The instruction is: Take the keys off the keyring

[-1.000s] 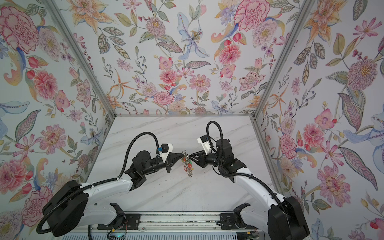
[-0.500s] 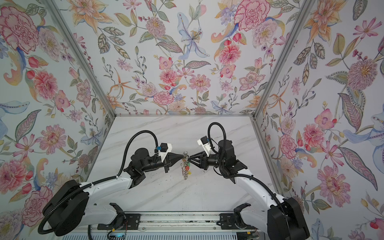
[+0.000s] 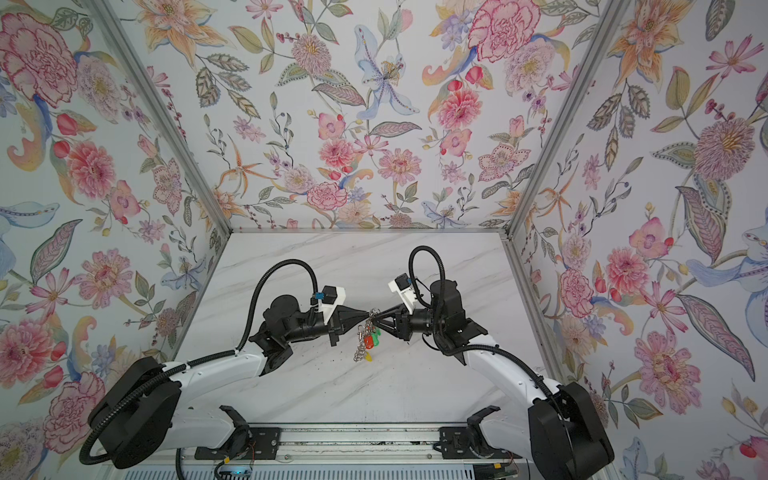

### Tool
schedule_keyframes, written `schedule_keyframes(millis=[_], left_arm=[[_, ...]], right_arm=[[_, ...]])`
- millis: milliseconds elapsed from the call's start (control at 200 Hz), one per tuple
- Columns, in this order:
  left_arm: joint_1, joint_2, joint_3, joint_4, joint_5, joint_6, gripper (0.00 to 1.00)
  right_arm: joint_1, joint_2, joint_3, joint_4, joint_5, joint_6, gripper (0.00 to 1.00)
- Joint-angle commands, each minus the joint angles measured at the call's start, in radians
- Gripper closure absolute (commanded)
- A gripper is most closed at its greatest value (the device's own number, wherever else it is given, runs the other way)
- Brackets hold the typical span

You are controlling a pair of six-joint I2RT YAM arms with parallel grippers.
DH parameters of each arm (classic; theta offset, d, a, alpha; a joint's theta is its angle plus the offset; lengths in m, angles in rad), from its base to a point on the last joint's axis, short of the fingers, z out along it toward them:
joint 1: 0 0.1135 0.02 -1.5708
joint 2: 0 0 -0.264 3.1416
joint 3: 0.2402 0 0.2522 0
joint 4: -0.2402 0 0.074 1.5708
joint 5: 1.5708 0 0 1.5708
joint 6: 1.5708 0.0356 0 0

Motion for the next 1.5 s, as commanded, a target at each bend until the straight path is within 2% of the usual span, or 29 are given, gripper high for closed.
schedule_keyframes(millis=[0, 285, 505, 816, 1196, 1491], left_arm=[[0.009, -0.004, 0.036, 0.080, 0.005, -0.010, 1.00], [0.009, 0.000, 0.029, 0.072, -0.008, -0.003, 1.00], [0.009, -0.012, 0.007, 0.069, -0.030, 0.000, 1.00], [0.009, -0.035, -0.007, 0.048, -0.054, 0.012, 1.00], [0.010, -0.071, -0.022, 0.009, -0.114, 0.045, 1.00], [0.009, -0.100, -0.045, -0.030, -0.141, 0.074, 1.00]], right_arm=[[0.008, 0.002, 0.027, 0.014, -0.007, -0.002, 0.82], [0.008, -0.021, 0.047, -0.007, 0.005, 0.004, 0.86], [0.011, -0.028, 0.078, -0.068, 0.008, -0.026, 0.83], [0.015, -0.022, 0.078, -0.105, 0.022, -0.038, 0.94], [-0.001, -0.026, 0.086, -0.181, 0.047, -0.063, 1.00], [-0.025, -0.017, 0.100, -0.193, 0.042, -0.051, 1.00]])
